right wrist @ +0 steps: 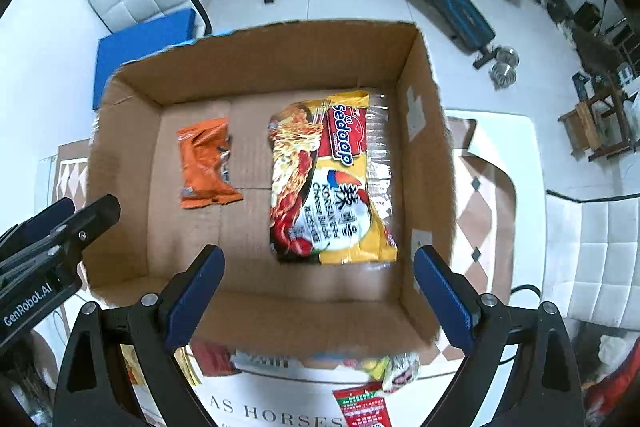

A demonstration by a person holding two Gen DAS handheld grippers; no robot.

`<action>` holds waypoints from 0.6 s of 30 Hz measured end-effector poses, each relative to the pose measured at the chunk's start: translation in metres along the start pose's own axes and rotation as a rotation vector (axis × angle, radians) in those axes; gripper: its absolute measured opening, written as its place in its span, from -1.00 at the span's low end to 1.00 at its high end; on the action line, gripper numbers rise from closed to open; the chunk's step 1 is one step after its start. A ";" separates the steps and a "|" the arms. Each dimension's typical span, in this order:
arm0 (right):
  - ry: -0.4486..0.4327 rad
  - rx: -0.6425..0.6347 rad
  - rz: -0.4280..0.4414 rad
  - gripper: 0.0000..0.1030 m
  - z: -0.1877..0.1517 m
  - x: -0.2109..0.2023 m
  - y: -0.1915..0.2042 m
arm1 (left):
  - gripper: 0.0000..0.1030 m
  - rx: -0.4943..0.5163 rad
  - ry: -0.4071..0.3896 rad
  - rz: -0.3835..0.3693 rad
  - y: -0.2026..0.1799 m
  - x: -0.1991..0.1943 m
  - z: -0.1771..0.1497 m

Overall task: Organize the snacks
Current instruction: 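Move both tools back over the snack pile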

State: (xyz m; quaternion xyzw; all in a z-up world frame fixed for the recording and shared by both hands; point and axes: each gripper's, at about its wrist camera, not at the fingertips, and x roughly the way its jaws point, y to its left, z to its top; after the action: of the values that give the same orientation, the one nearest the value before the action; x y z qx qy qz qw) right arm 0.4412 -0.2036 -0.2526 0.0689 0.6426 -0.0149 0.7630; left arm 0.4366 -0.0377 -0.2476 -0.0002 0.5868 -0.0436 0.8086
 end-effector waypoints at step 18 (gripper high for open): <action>-0.039 0.072 0.168 0.90 -0.110 -0.044 0.014 | 0.83 -0.076 -0.031 0.002 0.050 -0.045 -0.098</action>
State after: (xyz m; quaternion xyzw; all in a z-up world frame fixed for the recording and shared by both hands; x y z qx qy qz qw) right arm 0.3273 -0.1785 -0.2261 0.1497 0.6185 0.0250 0.7710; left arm 0.3330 0.0207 -0.2385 -0.0312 0.5752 -0.0203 0.8171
